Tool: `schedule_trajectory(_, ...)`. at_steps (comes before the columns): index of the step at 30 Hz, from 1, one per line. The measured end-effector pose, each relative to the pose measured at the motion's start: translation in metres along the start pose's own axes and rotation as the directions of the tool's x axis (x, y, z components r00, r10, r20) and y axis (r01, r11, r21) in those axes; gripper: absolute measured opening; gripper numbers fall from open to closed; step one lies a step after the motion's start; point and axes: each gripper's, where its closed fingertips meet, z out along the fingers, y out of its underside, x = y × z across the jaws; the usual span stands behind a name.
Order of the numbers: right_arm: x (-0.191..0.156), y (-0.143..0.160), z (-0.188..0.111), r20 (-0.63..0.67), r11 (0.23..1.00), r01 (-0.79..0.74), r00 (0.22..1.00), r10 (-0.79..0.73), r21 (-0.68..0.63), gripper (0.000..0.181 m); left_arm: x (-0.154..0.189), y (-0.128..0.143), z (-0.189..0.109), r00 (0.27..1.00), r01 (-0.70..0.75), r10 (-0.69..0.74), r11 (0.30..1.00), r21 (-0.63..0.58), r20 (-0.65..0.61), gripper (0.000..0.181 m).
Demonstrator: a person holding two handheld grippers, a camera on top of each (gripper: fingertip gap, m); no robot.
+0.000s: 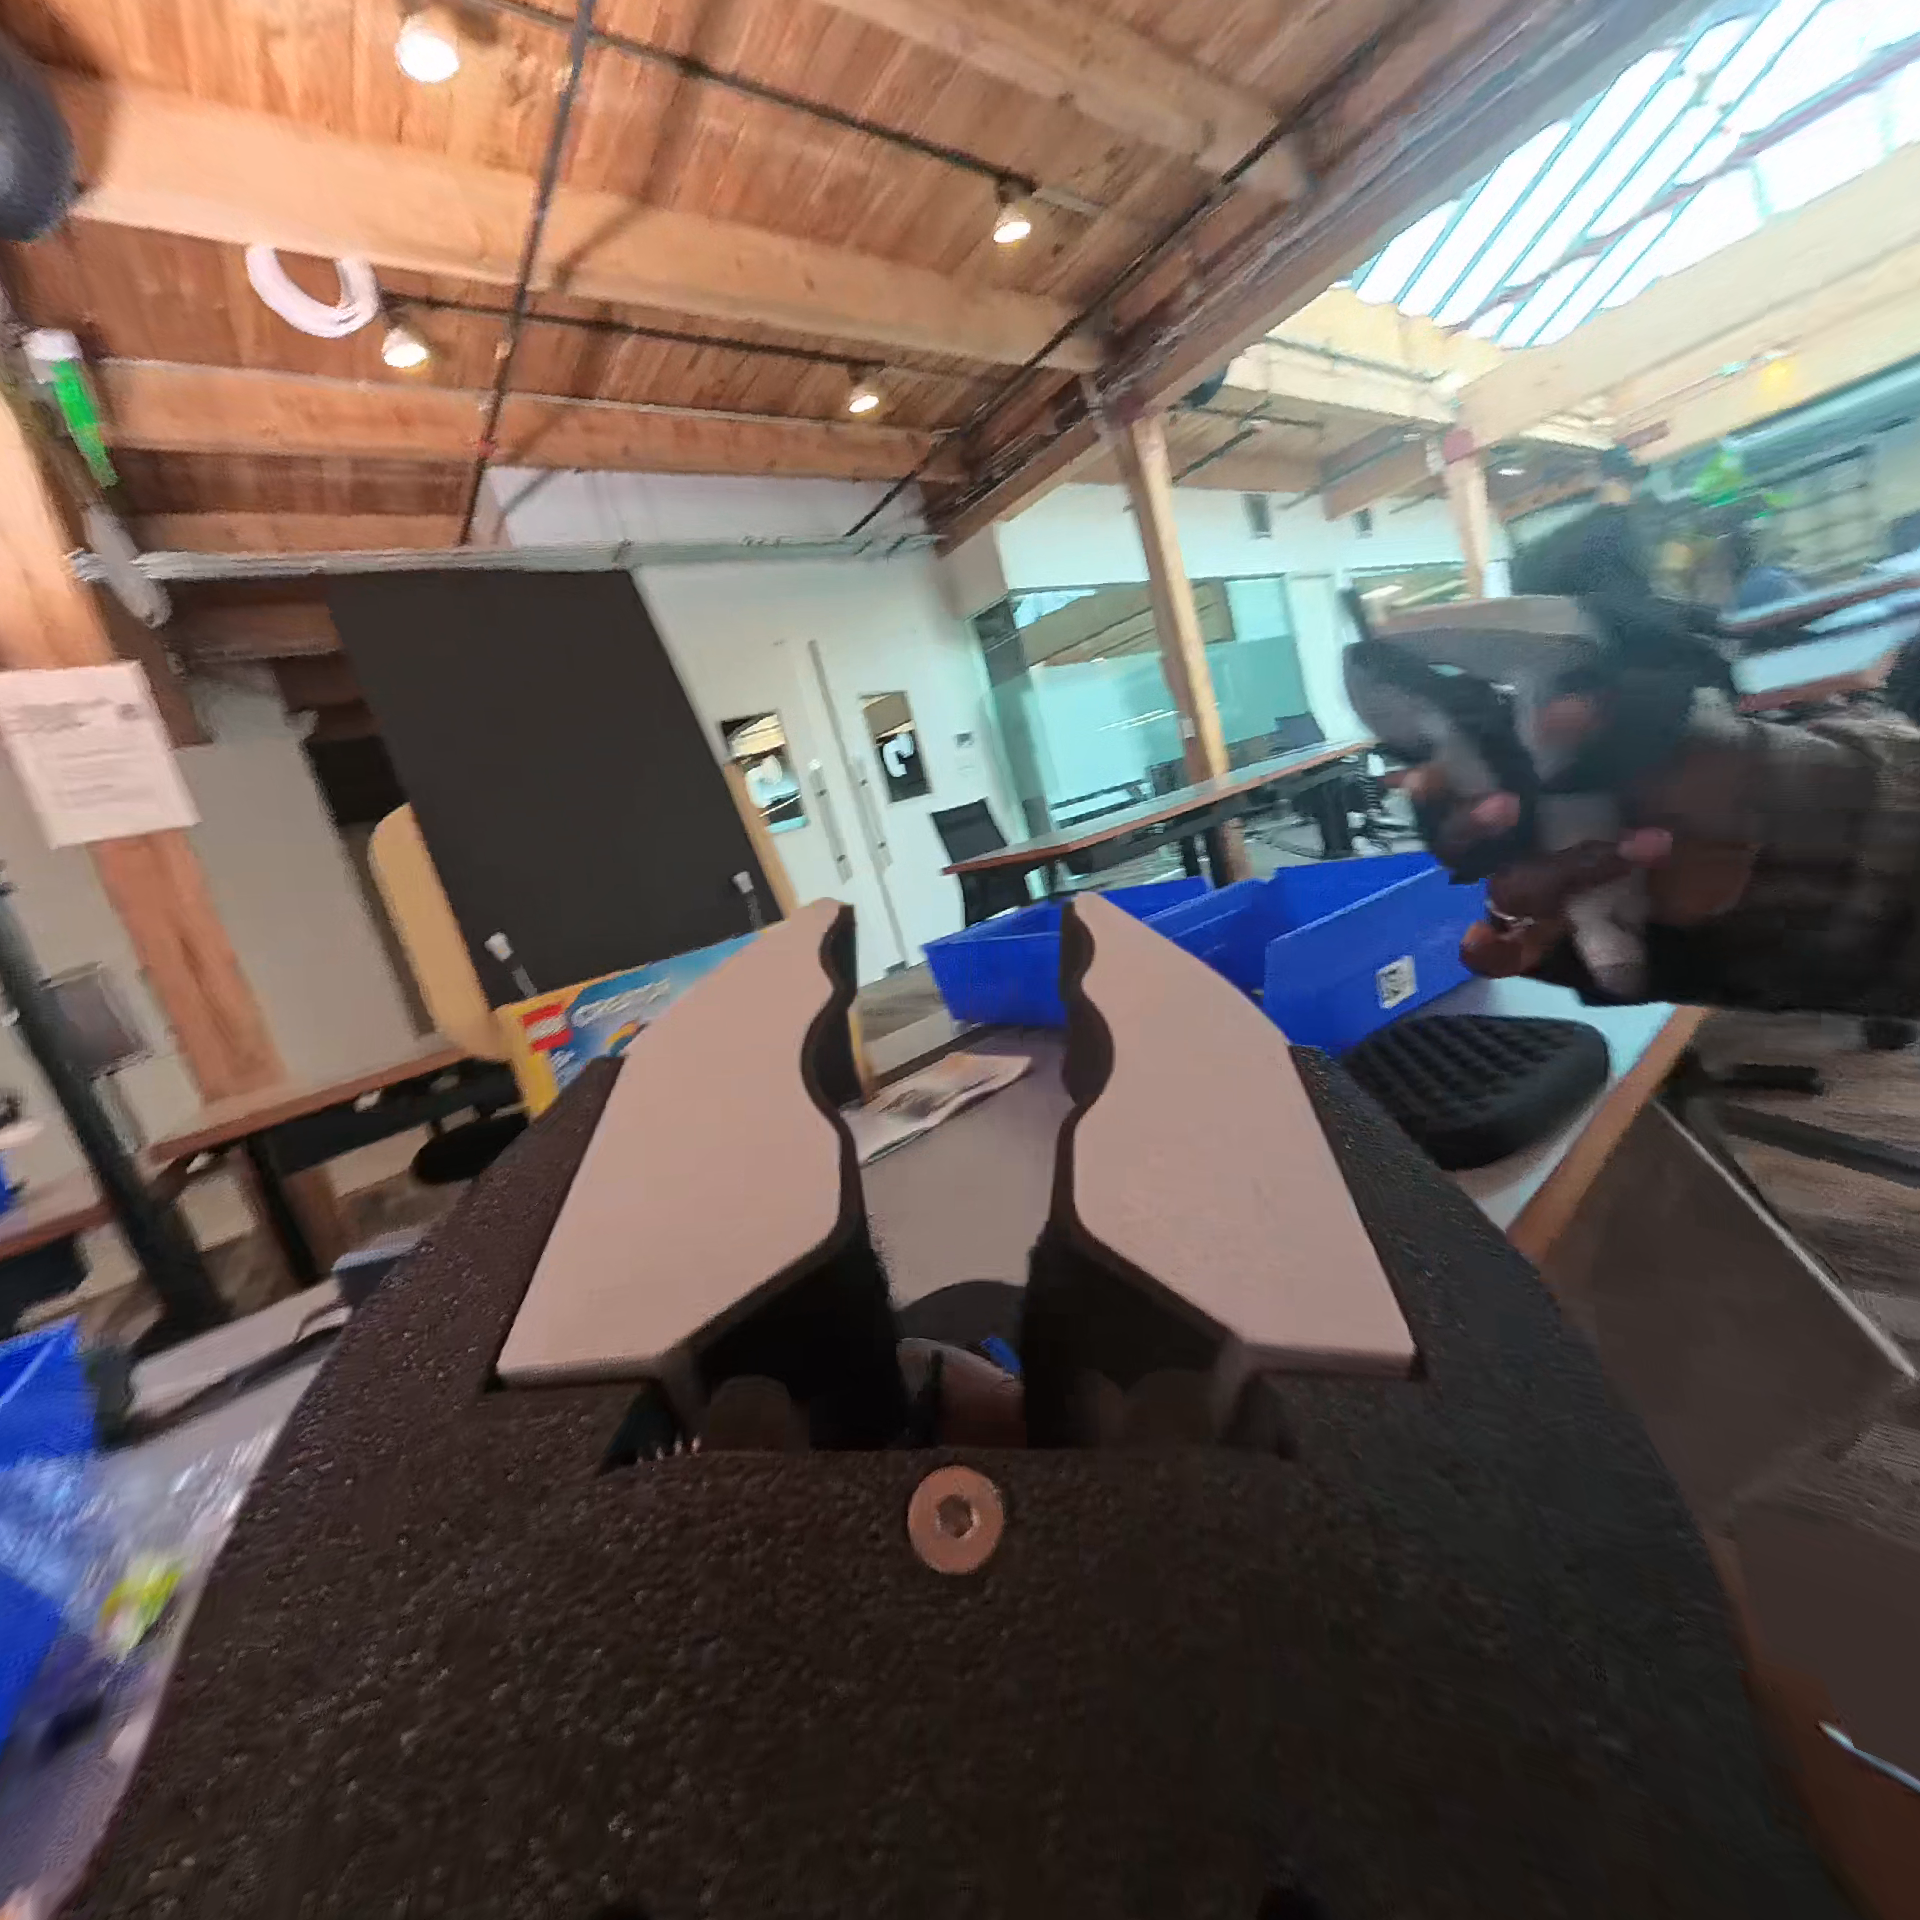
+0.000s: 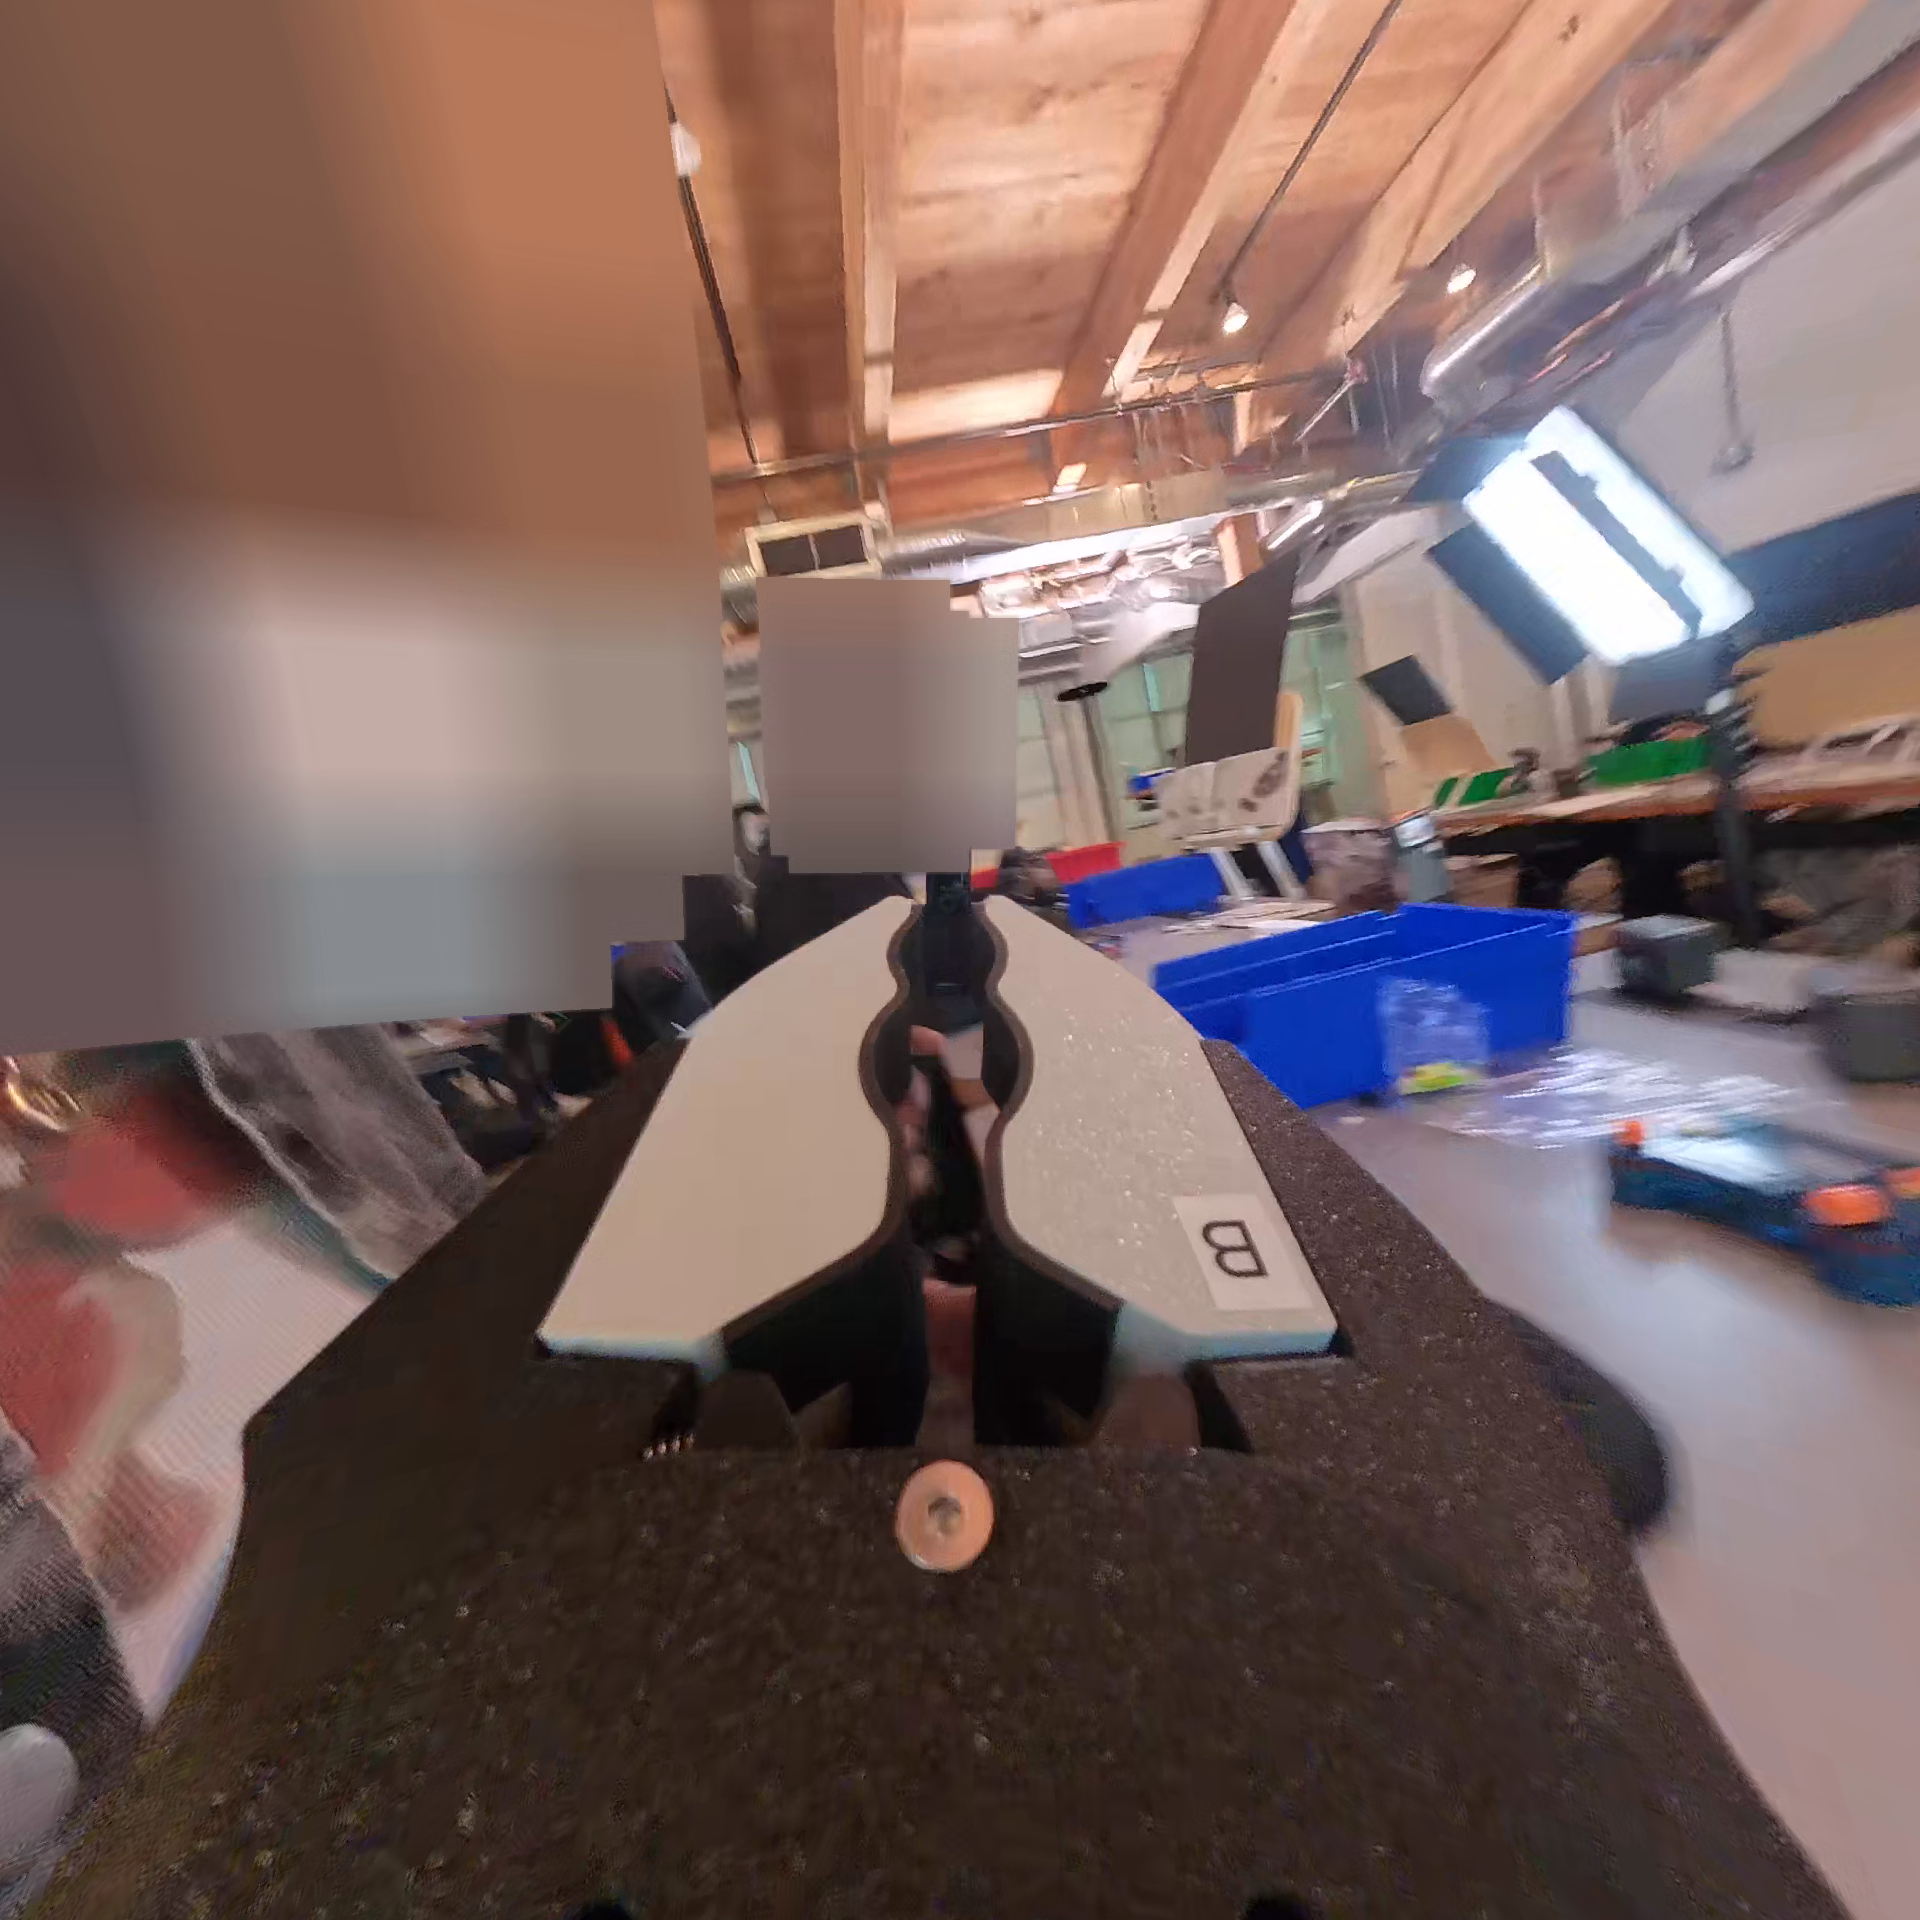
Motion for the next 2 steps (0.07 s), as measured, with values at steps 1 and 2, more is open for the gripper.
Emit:
schedule_trajectory(1,-0.005,0.006,0.0079,0.037,0.996,-0.087,0.996,0.087,0.002,0.007,0.0095,-0.0024,0.0046,0.998,-0.037,0.037,0.999,0.004,-0.047,0.04)
schedule_trajectory(2,-0.012,0.0153,0.0157,0.095,0.984,-0.177,0.979,0.178,-0.023,0.007,0.0168,-0.0033,0.0102,0.993,-0.086,0.086,0.996,0.005,-0.083,0.046)
